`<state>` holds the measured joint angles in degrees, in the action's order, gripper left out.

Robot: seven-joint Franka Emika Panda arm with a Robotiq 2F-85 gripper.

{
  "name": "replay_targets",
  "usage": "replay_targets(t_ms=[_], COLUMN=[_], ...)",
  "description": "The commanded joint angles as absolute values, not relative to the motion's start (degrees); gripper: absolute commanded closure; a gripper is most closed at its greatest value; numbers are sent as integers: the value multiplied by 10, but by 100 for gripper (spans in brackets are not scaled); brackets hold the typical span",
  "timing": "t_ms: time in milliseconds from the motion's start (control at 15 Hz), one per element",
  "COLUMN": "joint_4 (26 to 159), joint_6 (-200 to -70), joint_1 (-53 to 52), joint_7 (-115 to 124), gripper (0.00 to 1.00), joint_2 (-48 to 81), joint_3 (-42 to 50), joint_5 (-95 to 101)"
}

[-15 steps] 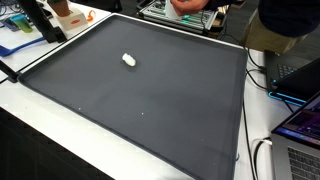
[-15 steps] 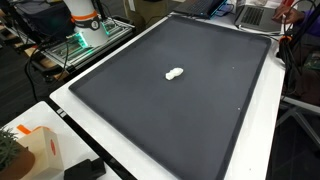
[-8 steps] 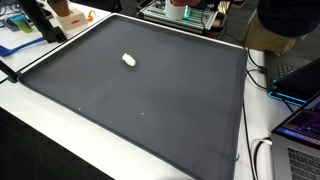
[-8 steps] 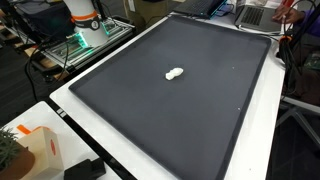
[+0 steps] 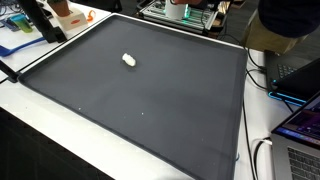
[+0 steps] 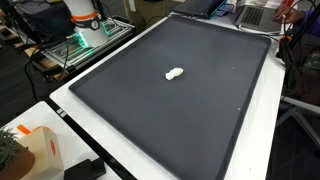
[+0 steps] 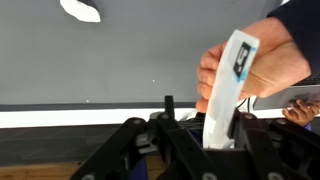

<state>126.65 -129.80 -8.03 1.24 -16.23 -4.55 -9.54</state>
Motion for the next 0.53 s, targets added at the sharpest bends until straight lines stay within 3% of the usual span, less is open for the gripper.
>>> replay_targets(t_ms=[0,200,467], joint_4=[1255,1252,1250], joint_6=[-1277,-1270,-1267], joint_1=[-74,-73,-71], joint_7=[25,27,36], gripper=[83,100,99], joint_2=[-158,-157,-157], joint_3=[-52,-53,-53], joint_5=[-89,-88,-86])
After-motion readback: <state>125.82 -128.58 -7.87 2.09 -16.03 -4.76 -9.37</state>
